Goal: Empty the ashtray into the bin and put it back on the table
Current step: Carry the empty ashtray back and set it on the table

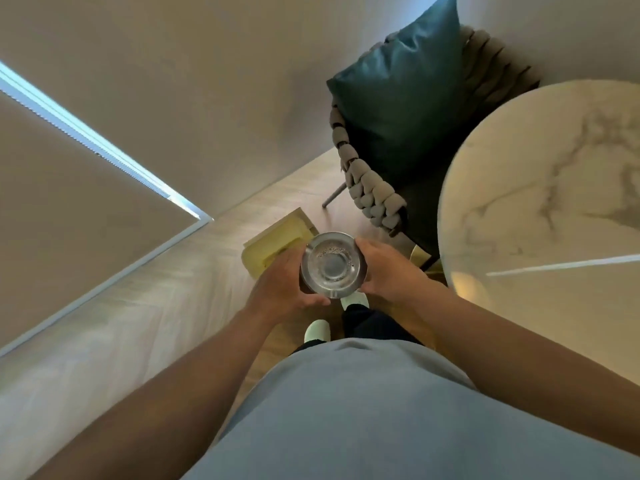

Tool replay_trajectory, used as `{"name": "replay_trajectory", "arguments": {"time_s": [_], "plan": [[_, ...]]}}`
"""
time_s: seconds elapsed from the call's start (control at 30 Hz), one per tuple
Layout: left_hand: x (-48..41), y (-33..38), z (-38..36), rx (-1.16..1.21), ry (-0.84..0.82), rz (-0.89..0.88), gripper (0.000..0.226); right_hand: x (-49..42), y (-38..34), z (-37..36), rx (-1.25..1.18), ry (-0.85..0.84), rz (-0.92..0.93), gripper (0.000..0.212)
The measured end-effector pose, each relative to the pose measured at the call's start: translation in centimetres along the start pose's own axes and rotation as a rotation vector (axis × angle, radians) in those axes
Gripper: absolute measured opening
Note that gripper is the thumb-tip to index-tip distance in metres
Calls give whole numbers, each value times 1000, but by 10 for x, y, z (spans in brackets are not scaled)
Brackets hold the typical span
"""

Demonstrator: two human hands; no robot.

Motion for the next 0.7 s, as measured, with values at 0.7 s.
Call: {"name": "replay_trajectory", "arguments": {"time_s": [0.7], "plan": [[24,156,-139,-151,-502,-687,103,221,92,55,-167,480,-610,91]]}}
Point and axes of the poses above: each hand's wrist, its own x-axis away from the middle knuckle, its own z-axis out of the back of the hand, y = z × x, the point moved 7 cm from there along -x, towards the middle knuckle, and after that the axes turned 14 degrees about y, right-handed, at the moved point
